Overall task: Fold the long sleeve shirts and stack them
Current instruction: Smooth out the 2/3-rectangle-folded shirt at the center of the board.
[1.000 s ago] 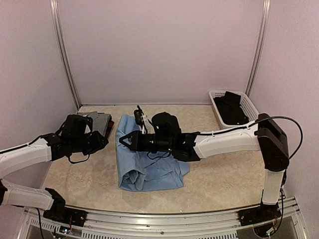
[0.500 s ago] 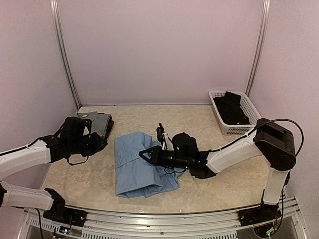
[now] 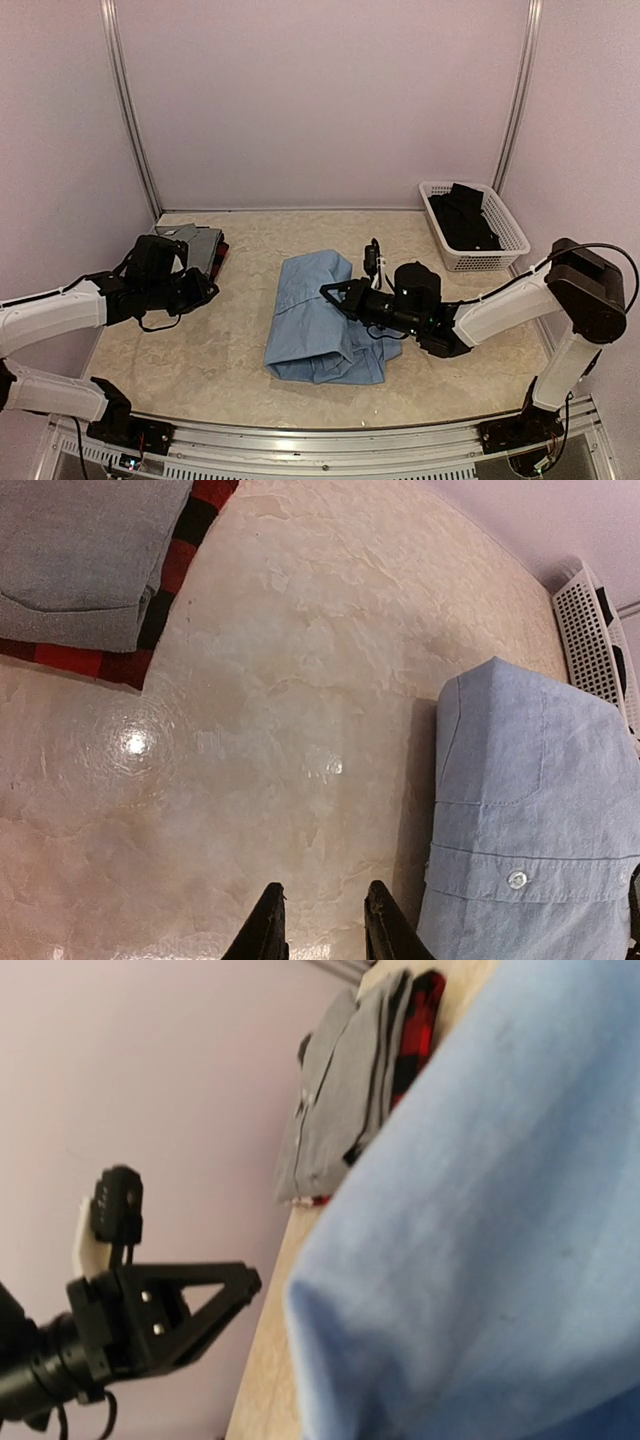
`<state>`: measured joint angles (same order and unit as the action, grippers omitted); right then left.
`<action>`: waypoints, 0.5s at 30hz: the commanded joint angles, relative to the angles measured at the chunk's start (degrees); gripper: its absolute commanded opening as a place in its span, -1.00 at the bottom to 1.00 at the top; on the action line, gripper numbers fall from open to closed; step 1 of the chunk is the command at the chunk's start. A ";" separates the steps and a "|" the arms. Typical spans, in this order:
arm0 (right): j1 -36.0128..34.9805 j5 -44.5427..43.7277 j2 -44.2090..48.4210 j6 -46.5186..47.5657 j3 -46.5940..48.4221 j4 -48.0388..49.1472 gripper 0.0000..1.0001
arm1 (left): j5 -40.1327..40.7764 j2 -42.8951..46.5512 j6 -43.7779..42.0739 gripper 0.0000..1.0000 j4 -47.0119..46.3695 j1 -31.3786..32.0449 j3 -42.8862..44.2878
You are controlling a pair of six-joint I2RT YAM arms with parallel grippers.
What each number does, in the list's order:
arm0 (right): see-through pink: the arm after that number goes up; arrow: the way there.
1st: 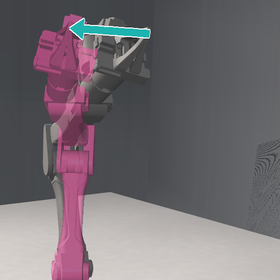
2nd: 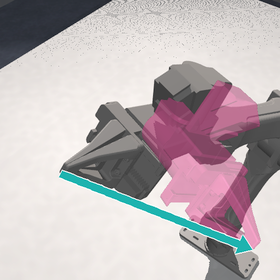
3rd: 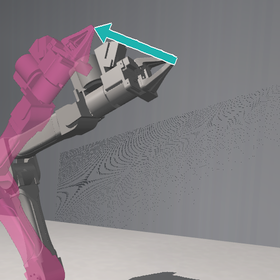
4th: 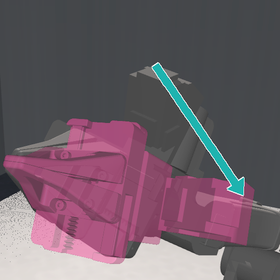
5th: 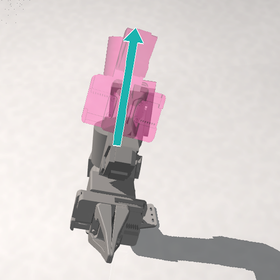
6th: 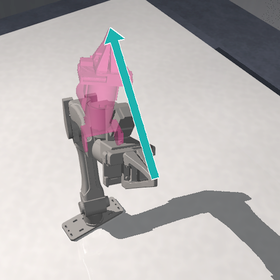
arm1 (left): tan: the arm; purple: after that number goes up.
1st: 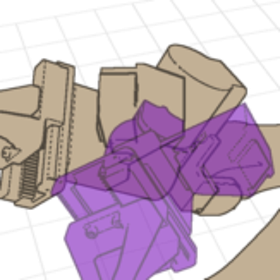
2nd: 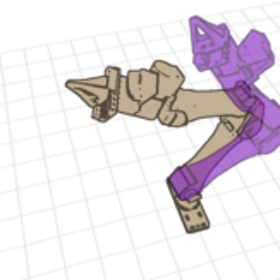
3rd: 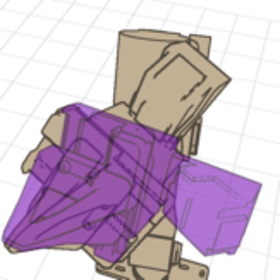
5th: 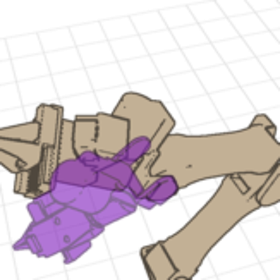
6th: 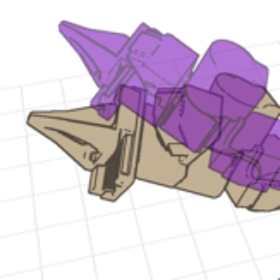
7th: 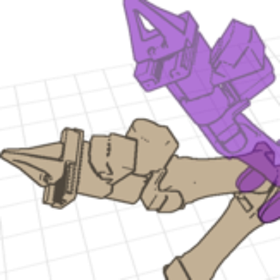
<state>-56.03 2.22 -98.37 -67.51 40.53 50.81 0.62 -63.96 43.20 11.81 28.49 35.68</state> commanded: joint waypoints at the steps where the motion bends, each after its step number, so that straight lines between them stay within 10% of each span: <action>1: 1.08 -3.51 5.19 0.59 -2.05 -5.60 -0.93 | -0.27 -1.43 -0.52 -0.49 -2.62 0.54 -0.25; 15: 2.96 -4.08 13.70 3.97 -4.62 -14.59 -0.99 | -0.97 -7.44 -1.46 -0.49 -7.97 6.21 1.09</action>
<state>-54.00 -3.03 -87.09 -64.90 37.67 33.61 -0.97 -69.71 42.81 6.42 33.30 35.70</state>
